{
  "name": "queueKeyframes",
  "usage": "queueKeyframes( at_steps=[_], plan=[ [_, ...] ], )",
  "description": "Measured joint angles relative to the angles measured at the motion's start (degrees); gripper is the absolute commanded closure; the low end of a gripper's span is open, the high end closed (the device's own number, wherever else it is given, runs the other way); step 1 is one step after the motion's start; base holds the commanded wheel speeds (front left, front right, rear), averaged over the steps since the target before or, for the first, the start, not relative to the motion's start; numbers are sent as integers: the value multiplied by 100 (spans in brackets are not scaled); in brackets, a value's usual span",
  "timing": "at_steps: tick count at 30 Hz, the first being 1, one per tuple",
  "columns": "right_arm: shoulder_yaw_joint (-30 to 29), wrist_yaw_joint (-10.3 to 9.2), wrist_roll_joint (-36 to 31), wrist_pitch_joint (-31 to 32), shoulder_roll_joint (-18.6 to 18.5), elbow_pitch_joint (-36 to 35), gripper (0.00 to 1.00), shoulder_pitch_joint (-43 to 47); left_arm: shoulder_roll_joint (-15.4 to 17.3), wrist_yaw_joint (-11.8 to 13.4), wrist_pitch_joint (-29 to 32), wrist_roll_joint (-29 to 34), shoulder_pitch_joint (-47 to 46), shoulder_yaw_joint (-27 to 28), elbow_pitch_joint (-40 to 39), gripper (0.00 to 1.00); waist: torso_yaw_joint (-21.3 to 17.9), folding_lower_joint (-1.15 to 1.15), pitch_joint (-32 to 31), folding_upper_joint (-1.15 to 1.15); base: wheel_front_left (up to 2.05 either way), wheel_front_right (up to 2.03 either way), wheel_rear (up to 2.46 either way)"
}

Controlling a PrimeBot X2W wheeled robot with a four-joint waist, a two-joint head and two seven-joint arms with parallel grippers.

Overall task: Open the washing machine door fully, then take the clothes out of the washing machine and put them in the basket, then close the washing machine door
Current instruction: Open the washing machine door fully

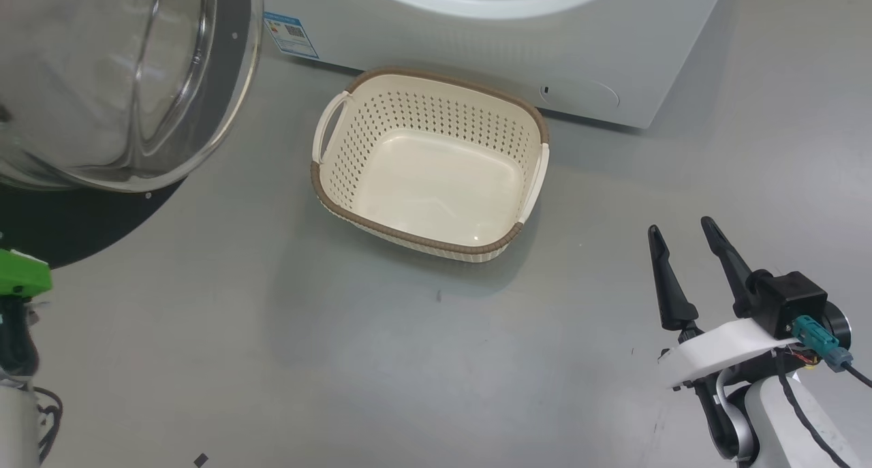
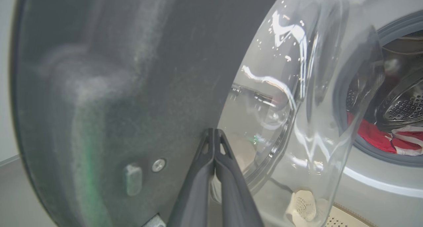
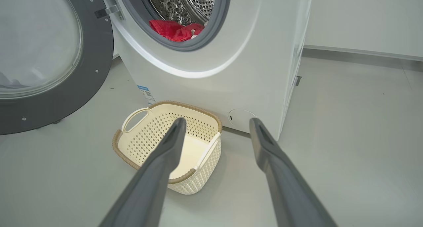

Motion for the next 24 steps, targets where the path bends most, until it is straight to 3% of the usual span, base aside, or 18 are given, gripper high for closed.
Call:
queueKeyframes(
  at_steps=[13, 24],
  plan=[
    [-107, -14, -49, 56, -153, -67, 0, -210, 320, 0, -52, -175, -310, 414, 344, 100, -172, 0, 468, 0, 0, 0, 0],
    [-159, -15, -48, 33, -160, 41, 0, -289, 247, -9, -101, -135, -348, 293, 680, 100, -158, 0, 340, 0, 0, 0, 0]
  ],
)
